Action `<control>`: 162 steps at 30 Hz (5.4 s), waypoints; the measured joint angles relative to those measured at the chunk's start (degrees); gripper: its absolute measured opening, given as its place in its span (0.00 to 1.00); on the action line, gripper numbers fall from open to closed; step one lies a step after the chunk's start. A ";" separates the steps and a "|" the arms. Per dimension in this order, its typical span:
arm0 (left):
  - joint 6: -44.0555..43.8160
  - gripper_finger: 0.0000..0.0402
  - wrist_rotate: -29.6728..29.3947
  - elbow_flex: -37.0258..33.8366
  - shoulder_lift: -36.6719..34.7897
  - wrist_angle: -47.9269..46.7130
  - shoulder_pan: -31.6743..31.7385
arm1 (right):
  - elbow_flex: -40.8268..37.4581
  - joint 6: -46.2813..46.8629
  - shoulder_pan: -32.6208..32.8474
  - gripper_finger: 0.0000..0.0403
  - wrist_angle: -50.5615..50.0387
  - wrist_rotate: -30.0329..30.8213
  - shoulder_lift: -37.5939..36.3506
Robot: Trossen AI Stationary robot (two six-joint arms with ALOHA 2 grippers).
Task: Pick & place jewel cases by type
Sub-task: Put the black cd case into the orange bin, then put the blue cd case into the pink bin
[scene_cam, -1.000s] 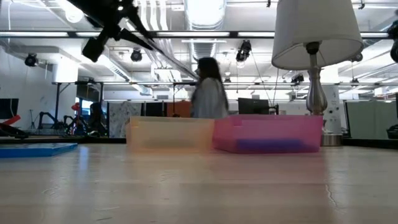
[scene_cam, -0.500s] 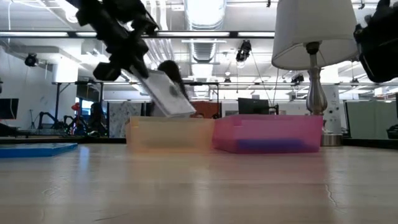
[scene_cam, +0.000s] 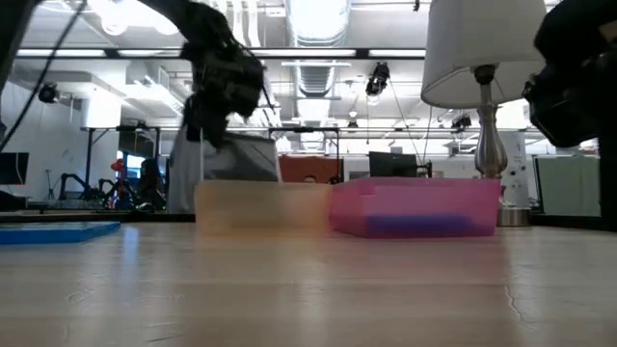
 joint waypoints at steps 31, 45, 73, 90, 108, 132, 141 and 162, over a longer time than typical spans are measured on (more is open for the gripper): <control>7.93 0.44 -25.74 1.99 3.45 5.61 3.03 | 0.13 3.70 -2.33 0.50 0.95 1.79 0.49; -8.92 0.48 -39.28 2.80 -10.84 -0.98 -6.86 | 0.10 -0.90 -3.88 0.50 2.10 1.76 0.58; -63.48 0.01 -28.61 -45.21 -18.09 9.53 -38.10 | 0.04 -15.93 -10.96 0.50 7.93 -3.23 0.58; -68.03 0.01 -12.32 -35.44 -22.69 48.50 -41.11 | 0.07 -16.49 -10.60 0.50 7.72 -5.98 0.47; -50.28 0.22 -33.27 -31.47 -14.33 24.17 -36.92 | 10.07 -20.38 -10.13 0.61 15.23 -3.98 7.10; -50.78 0.33 -3.08 -50.20 -19.19 53.90 -46.46 | 46.38 19.12 -15.61 0.70 -11.26 7.37 35.16; -57.94 0.33 1.03 -50.77 -21.22 71.20 -55.48 | 46.94 19.32 -15.68 0.66 -10.98 11.29 35.59; -63.93 0.33 -16.70 -55.44 -25.80 54.44 -58.76 | 47.56 16.52 -15.20 0.62 -11.62 9.82 35.67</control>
